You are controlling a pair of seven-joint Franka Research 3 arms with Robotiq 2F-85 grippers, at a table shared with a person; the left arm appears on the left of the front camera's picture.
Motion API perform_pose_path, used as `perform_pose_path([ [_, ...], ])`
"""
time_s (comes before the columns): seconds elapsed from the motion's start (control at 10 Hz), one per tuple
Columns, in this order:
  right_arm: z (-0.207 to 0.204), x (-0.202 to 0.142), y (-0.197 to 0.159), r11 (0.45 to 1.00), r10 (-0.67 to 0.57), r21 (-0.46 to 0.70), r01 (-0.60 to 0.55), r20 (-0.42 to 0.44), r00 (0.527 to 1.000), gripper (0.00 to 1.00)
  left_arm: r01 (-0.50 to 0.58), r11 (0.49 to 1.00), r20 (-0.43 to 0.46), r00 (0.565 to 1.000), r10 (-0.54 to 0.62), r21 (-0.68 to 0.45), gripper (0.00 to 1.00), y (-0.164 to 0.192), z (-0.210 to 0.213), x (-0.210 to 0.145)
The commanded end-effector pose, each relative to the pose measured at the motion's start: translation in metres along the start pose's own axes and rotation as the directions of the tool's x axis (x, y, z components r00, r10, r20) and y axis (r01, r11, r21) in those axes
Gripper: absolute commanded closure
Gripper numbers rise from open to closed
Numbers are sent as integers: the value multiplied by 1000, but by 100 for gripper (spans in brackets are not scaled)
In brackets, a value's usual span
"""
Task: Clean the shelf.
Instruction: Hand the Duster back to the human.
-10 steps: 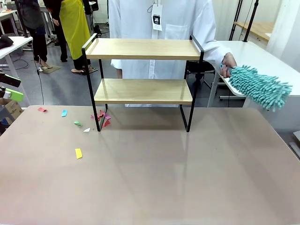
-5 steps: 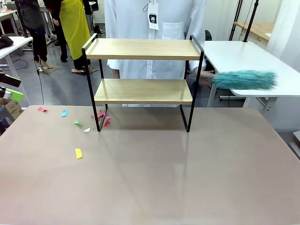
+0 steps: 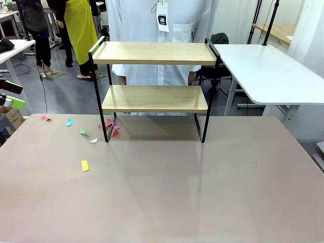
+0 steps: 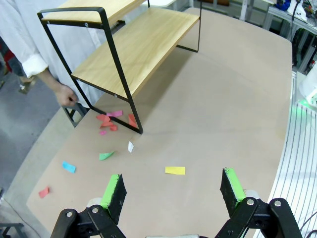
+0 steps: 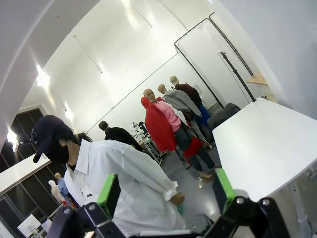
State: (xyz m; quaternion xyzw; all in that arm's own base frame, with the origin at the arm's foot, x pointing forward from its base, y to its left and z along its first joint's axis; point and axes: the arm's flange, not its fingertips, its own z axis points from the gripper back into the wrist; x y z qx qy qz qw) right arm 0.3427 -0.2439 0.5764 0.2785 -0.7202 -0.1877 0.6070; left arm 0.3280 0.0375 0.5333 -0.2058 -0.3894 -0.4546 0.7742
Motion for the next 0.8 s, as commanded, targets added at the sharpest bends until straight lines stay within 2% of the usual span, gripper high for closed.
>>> perform_pose_path([
  [0.0,2,0,1,1000,0,-8,0,2,1000,0,14,1000,20,1000,-14,-6,0,1,0,1],
  [0.7,2,0,1,1000,0,-8,0,2,1000,0,14,1000,20,1000,-14,-6,0,1,0,1],
])
